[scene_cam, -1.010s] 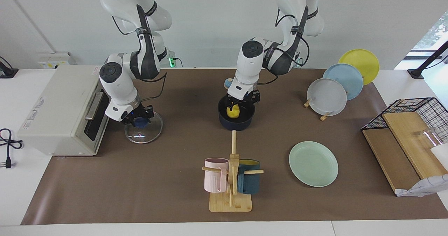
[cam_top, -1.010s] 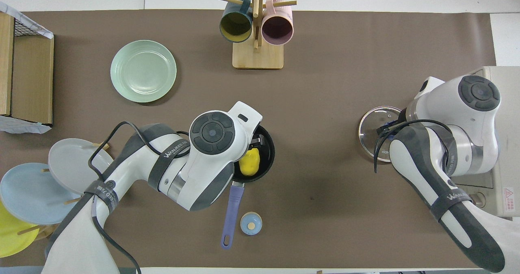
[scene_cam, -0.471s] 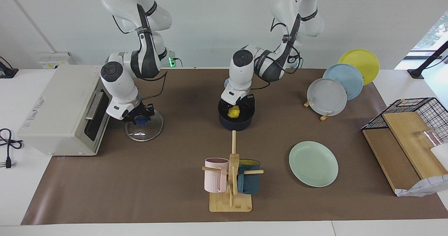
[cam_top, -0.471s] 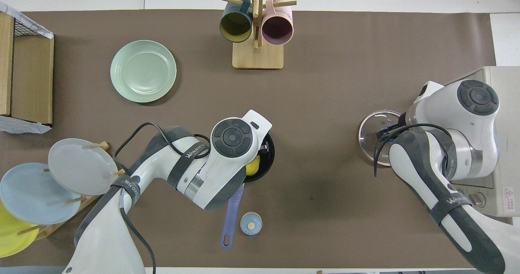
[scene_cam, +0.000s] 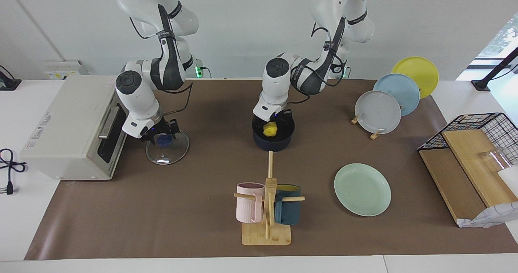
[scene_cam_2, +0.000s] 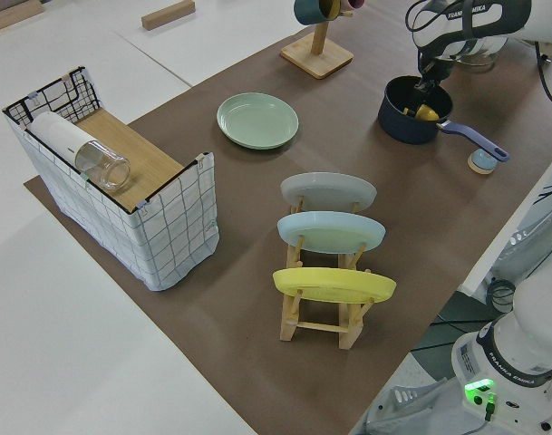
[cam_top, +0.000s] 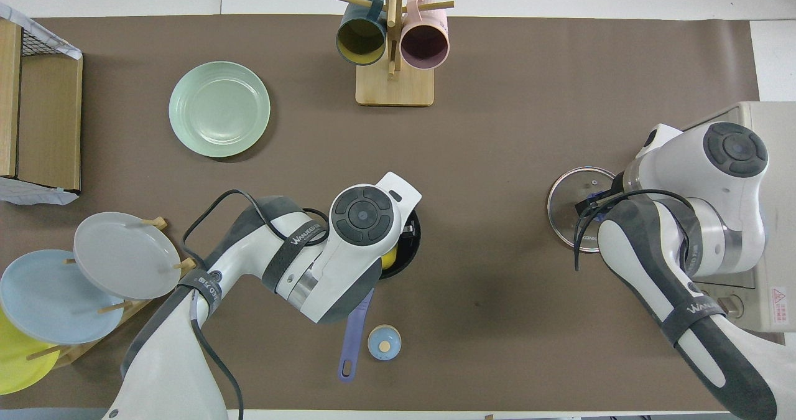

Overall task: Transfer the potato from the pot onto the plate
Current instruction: 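Lift the potato out of the pot with the left gripper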

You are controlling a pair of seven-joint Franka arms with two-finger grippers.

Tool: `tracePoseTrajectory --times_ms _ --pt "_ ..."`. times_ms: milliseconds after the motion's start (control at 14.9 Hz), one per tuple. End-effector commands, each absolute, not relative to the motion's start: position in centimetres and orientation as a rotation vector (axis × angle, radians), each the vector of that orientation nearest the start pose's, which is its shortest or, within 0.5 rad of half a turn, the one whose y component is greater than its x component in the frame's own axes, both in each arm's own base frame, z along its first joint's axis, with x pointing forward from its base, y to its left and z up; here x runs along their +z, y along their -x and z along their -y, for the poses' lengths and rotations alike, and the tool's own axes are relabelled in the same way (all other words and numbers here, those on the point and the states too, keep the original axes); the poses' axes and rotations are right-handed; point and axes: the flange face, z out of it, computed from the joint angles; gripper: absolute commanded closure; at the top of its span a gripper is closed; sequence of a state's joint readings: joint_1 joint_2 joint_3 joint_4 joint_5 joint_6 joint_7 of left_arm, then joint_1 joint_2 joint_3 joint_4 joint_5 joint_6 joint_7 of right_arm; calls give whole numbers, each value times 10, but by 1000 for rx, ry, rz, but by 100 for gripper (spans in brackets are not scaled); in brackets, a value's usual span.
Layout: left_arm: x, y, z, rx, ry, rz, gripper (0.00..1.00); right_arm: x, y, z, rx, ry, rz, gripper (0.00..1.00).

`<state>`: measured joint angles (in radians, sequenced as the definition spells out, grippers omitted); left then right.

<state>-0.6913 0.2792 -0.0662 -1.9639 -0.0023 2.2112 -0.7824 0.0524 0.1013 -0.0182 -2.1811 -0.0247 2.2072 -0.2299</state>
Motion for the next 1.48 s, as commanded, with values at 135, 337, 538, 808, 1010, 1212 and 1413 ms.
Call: tracePoseTrajectory --times_ms 135,337,538,808,1010,1212,1413 --pt "325 -437 415 28 3123 35 35 366 -551 -12 56 3120 457 0" --pt "326 -438 414 33 3119 38 68 402 -566 -13 56 3122 452 0" --pt "328 -438 416 33 3120 40 100 448 -575 -13 99 3119 442 0" --pt "356 -441 411 43 3110 53 100 503 -582 -21 106 3118 452 0" --pt "418 -453 395 39 3107 85 100 510 -577 -16 125 3121 418 0" --pt "489 -491 359 21 3129 160 100 536 -565 -10 133 3123 397 0" --pt "540 -542 291 27 3172 168 100 546 -553 -19 173 3122 386 0"
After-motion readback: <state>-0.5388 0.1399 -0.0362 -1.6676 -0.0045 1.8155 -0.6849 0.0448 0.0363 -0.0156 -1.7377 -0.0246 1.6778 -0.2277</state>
